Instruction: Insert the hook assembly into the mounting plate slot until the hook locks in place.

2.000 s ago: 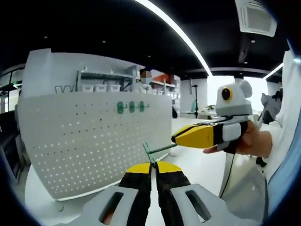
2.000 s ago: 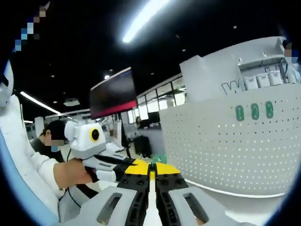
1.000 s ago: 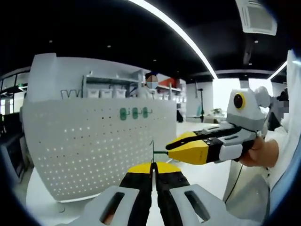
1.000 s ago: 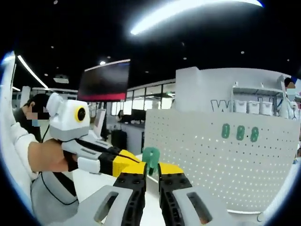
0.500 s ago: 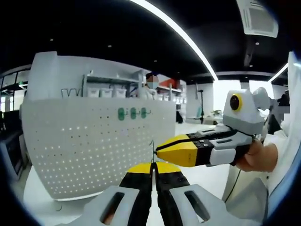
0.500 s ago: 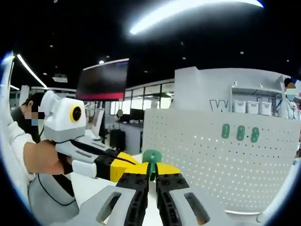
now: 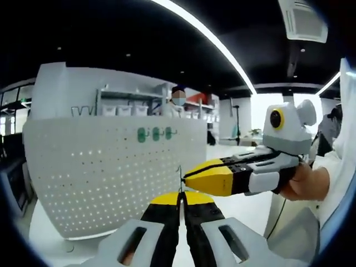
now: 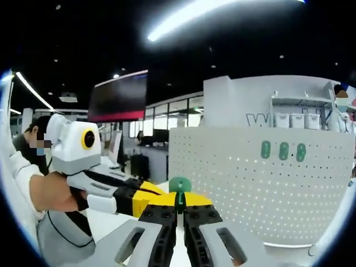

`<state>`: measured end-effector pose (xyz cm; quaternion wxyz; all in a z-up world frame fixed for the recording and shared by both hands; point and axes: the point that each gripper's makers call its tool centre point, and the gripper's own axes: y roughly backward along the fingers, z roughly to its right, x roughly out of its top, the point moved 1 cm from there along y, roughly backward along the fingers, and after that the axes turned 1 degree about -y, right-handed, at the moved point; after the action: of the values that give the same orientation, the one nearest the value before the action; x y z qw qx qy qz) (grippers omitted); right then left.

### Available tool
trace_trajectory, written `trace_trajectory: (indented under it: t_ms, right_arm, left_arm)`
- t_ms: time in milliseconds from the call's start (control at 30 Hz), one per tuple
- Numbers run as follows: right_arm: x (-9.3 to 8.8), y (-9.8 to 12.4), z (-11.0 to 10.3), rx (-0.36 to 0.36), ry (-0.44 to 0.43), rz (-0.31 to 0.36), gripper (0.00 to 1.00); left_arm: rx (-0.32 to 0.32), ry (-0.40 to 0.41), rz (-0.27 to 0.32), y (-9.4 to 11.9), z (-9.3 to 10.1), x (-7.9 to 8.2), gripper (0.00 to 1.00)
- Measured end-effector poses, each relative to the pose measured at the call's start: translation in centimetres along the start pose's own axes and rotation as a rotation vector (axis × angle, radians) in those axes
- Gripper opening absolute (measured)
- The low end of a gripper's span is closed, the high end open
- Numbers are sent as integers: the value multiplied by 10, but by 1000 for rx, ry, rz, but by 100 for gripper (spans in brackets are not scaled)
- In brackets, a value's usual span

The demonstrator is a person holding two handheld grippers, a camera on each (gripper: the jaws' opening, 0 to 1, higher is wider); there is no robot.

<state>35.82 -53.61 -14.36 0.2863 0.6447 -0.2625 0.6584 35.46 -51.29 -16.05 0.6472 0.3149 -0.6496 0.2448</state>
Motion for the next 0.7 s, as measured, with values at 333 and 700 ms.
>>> trace_trajectory:
  t_ms: [333, 700]
  right_arm:
    - [1, 4, 12, -33, 2, 6, 0]
    - [0, 12, 42, -106, 2, 0, 0]
  left_arm:
    - [-24, -18, -2, 0, 5, -1, 13]
    - [-55, -41, 18, -1, 12, 3, 40]
